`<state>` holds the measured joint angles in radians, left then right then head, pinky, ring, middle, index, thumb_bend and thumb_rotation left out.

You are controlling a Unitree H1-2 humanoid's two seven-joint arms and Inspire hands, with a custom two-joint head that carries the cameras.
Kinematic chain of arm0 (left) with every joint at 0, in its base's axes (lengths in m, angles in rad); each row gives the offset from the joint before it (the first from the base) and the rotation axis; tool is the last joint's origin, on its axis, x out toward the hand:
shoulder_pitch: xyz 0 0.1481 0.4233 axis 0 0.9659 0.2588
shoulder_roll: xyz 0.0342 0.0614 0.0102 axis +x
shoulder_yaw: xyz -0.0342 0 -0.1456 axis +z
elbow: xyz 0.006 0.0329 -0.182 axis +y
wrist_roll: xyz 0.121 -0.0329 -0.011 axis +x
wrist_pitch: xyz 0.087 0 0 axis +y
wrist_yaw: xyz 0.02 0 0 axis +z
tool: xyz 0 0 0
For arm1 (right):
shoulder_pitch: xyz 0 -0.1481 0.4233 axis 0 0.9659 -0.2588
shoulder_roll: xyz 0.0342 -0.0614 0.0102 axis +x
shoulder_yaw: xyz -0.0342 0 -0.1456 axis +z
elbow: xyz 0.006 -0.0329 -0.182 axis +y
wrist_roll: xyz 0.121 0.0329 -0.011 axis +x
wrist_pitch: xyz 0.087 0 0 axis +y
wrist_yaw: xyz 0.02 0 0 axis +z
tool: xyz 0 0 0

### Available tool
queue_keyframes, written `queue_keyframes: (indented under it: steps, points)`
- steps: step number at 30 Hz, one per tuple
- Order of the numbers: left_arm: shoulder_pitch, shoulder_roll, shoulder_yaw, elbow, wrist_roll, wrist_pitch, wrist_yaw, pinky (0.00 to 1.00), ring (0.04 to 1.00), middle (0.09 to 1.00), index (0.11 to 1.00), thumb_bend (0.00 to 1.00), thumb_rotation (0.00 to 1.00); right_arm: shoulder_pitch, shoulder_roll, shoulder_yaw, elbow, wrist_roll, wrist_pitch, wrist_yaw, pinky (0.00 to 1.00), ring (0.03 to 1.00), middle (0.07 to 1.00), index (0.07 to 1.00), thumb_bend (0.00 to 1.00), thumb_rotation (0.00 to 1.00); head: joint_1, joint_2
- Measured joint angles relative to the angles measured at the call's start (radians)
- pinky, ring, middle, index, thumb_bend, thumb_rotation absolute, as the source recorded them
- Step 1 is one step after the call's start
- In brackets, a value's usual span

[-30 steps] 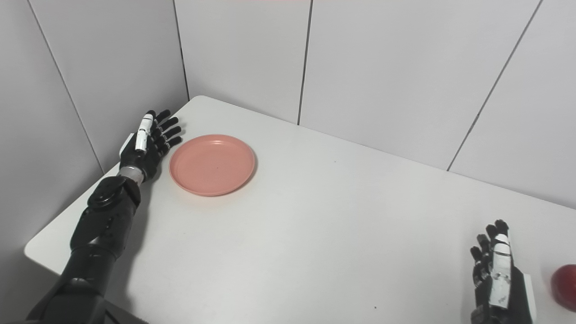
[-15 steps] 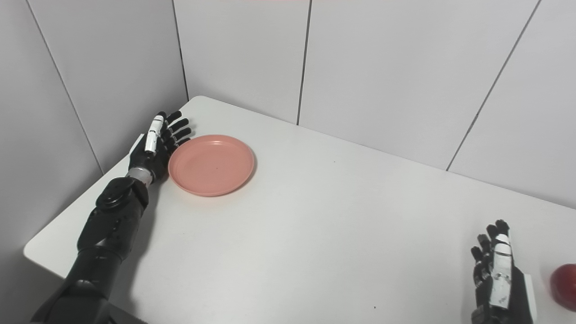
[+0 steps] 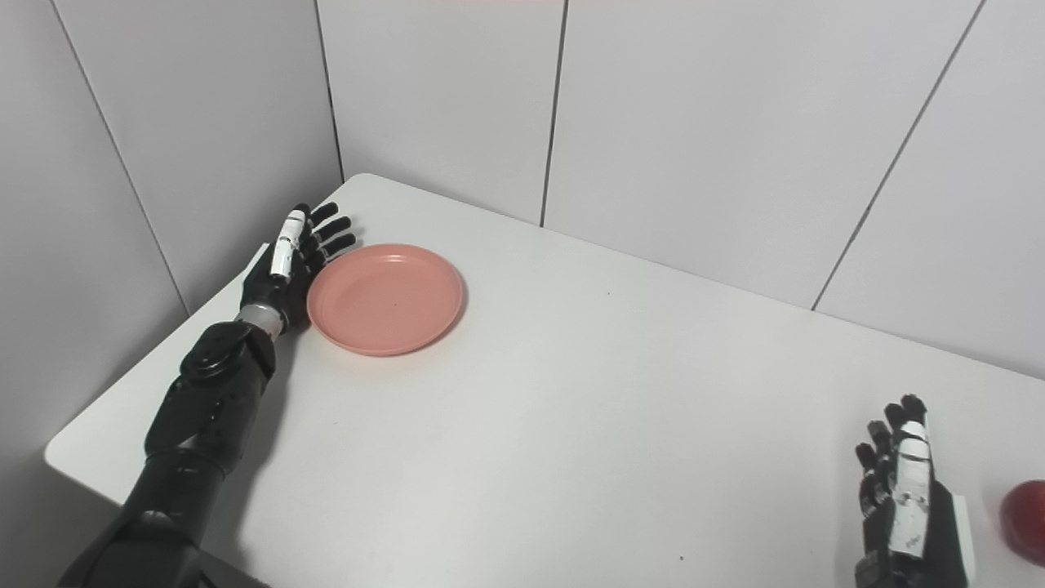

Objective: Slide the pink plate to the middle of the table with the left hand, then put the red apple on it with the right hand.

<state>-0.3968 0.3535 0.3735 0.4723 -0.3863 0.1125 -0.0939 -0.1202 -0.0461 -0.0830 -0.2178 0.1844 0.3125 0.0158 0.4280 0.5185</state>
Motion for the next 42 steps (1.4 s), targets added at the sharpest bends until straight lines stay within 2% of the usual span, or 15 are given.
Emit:
queue_keyframes:
  steps: [7,11,20,34,42]
  points:
    - [0.002,-0.017,-0.015,-0.036,0.001,0.036,0.015,0.85,0.86,0.866,0.843,0.29,1.0,0.0,0.0,0.0,0.0,-0.001,0.0,-0.001,1.0,1.0,1.0,1.0,0.09,1.0,-0.005,0.002]
    - [0.004,-0.032,-0.021,-0.068,0.001,0.069,0.029,0.85,0.863,0.868,0.848,0.3,1.0,0.0,0.005,0.0,0.0,-0.001,0.0,-0.004,1.0,0.992,1.0,1.0,0.09,1.0,-0.006,0.003]
    - [0.005,-0.05,-0.036,-0.098,0.004,0.1,0.036,0.85,0.86,0.866,0.853,0.3,1.0,0.0,0.009,0.0,0.0,-0.001,0.0,-0.008,1.0,1.0,1.0,1.0,0.09,1.0,-0.008,0.005]
    - [0.004,-0.068,-0.064,-0.109,0.023,0.104,0.042,0.86,0.863,0.868,0.848,0.29,1.0,0.0,0.011,0.003,0.001,-0.004,0.0,-0.008,1.0,0.978,0.997,1.0,0.1,1.0,-0.02,0.014]
    - [-0.011,-0.101,-0.092,-0.109,0.029,0.104,0.044,0.84,0.851,0.858,0.846,0.29,1.0,0.0,0.012,0.005,0.0,-0.009,0.0,-0.008,1.0,0.983,1.0,1.0,0.11,1.0,-0.023,0.017]
